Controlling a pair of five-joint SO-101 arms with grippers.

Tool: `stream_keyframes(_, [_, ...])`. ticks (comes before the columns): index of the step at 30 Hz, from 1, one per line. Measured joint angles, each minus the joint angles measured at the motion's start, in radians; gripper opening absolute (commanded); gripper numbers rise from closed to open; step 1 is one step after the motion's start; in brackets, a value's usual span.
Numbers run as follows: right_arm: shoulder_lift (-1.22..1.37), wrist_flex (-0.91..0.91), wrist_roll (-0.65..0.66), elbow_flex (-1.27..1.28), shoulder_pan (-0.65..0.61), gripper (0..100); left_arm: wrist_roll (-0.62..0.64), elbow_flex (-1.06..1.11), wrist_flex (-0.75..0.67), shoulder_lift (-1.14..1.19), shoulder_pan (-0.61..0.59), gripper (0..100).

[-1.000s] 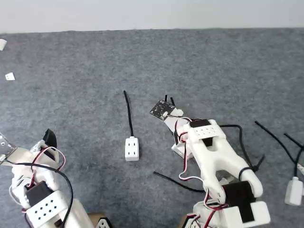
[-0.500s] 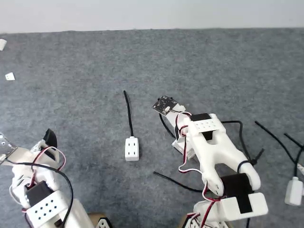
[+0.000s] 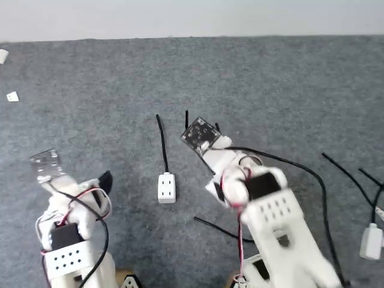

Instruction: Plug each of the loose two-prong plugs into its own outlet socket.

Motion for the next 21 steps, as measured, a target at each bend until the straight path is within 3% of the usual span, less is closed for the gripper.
stream_keyframes(4, [-0.153,0.061,-0.035,0.000,-0.092,0.8,-0.018,0.000,0.003,0.097,0.066,30])
stream_keyframes(11, [-0.209,0.074,-0.049,0.000,-0.189,0.8,-0.035,-0.166,-0.009,0.528,0.133,30])
stream_keyframes(15, [-0.209,0.043,-0.052,0.057,-0.284,0.9,-0.141,-0.239,-0.009,0.680,0.170,30])
stream_keyframes(21, [-0.209,-0.091,-0.052,0.129,-0.330,0.9,-0.371,-0.255,0.101,0.660,0.288,30])
